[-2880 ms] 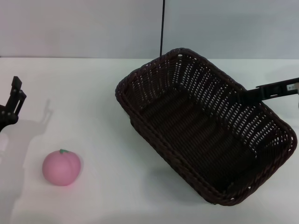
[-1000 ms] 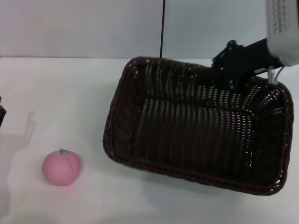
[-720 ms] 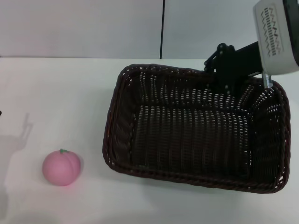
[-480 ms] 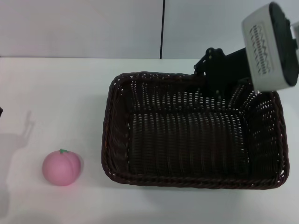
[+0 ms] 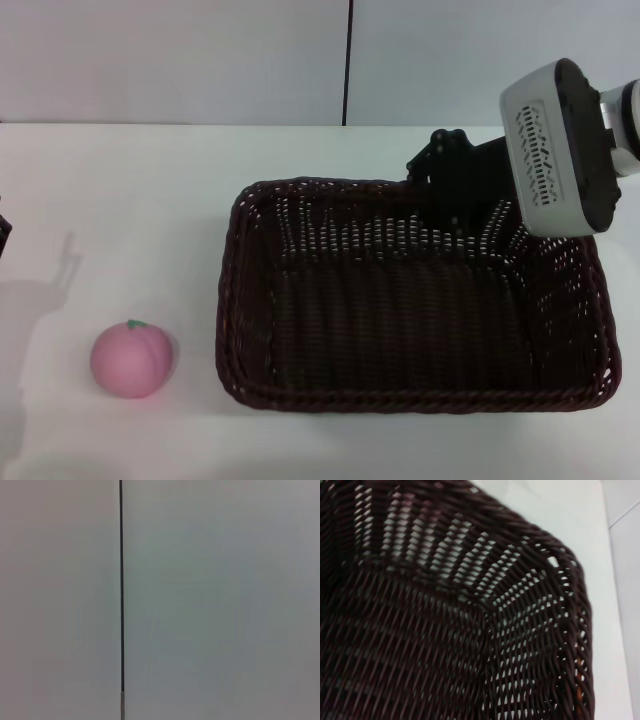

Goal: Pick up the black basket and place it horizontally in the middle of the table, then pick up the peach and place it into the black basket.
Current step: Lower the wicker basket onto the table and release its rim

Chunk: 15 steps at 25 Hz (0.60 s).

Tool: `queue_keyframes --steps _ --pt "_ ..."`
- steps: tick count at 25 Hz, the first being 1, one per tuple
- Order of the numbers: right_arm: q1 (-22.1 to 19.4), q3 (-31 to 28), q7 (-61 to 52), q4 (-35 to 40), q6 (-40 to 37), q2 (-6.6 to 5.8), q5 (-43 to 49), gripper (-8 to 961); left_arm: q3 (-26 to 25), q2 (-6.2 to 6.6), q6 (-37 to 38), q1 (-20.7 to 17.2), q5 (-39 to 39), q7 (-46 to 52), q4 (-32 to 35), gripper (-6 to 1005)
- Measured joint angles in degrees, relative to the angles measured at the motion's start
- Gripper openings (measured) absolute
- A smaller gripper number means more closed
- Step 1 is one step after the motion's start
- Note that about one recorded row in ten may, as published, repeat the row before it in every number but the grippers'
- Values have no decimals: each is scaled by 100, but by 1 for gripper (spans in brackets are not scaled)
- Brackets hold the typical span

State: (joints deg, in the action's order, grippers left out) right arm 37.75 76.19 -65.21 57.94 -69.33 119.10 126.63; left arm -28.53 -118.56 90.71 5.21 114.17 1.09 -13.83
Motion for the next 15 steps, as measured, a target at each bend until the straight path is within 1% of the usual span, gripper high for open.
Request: queue_keyframes --steps 6,11,15 --pt "-273 -60 -50 38 74 -15 -706 193 -4 0 52 44 0 6 -26 766" --pt "-400 -49 -47 64 101 -11 -738 392 -4 0 76 44 0 8 -25 765" --pt "-478 -26 -50 87 130 -2 -797 466 -4 0 79 41 0 9 -9 764"
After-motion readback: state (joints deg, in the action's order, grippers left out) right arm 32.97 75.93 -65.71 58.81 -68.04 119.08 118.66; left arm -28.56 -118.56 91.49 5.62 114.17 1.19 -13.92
